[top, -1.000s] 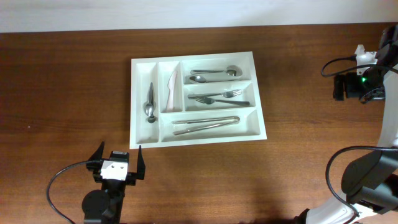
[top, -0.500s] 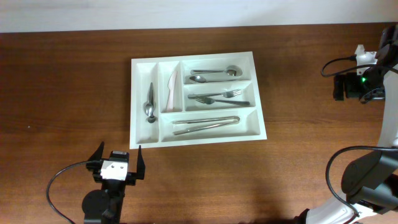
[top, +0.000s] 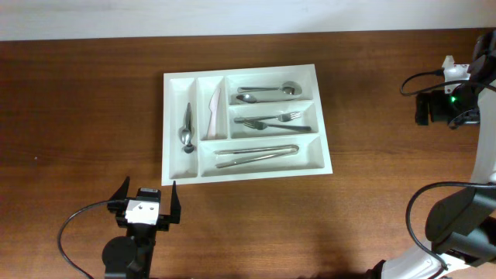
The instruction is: Pack container
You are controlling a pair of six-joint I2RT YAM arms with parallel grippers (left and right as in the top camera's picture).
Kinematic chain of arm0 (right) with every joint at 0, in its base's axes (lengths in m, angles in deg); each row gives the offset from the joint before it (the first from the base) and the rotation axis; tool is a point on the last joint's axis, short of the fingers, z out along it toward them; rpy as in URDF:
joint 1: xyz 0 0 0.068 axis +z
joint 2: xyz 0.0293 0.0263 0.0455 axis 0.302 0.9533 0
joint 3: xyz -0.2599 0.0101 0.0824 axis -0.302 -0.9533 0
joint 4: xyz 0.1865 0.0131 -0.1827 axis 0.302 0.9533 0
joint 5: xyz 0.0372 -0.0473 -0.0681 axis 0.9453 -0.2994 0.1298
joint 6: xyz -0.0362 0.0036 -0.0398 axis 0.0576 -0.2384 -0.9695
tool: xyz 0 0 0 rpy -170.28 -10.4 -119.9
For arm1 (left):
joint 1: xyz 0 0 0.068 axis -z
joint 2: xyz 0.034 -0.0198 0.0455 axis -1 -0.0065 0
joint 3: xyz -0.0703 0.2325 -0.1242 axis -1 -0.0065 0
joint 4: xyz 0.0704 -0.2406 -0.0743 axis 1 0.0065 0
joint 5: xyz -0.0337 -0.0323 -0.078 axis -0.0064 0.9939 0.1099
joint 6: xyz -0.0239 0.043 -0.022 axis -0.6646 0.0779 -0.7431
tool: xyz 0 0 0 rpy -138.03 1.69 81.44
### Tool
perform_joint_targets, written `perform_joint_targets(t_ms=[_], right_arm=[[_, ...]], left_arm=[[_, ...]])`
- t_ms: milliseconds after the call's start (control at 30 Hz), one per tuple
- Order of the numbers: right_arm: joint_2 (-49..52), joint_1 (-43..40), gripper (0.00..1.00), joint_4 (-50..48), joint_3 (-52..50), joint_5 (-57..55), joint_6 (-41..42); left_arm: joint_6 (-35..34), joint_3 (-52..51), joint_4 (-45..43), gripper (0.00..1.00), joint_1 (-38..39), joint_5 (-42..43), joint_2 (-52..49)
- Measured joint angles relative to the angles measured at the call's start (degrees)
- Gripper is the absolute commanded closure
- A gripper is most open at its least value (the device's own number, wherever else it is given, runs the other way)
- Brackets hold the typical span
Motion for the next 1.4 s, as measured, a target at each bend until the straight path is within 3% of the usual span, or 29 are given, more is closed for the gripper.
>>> perform_joint_targets(t_ms=[300, 467, 567, 767, 900, 1067, 1400], right_arm=[[0.0, 0.0, 0.01, -3.32, 0.0, -1.09, -0.24], [-0.11, 0.02, 0.01, -14.71, -0.04, 3.34, -0.66], [-2.21, 0.48, 0.01, -27.87, -3.58, 9.31, -0.79], [-15.1, 7.04, 0.01, -58.9, -22.56, 15.06, -0.83], [-26.21, 15.04, 0.01, -72.24, -36.81, 17.0, -0.83], [-38.62, 21.38, 0.01, -82.95, -51.93, 18.03, -0.81], [-66.47, 22.47, 0.01, -98.09, -78.64, 18.16, -0.85]], left_arm=[[0.02, 0.0, -0.02, 0.01, 0.0, -0.02, 0.0], [0.0, 0.0, -0.02, 0.01, 0.0, -0.02, 0.02], [0.02, 0.0, -0.02, 0.01, 0.0, -0.02, 0.02], [0.17, -0.04, 0.0, 0.01, 0.0, -0.02, 0.04], [0.17, -0.09, 0.07, 0.01, 0.0, -0.09, 0.07], [0.17, -0.11, -0.02, 0.01, 0.0, -0.2, 0.11], [0.2, -0.11, 0.0, 0.01, 0.0, -0.2, 0.11]])
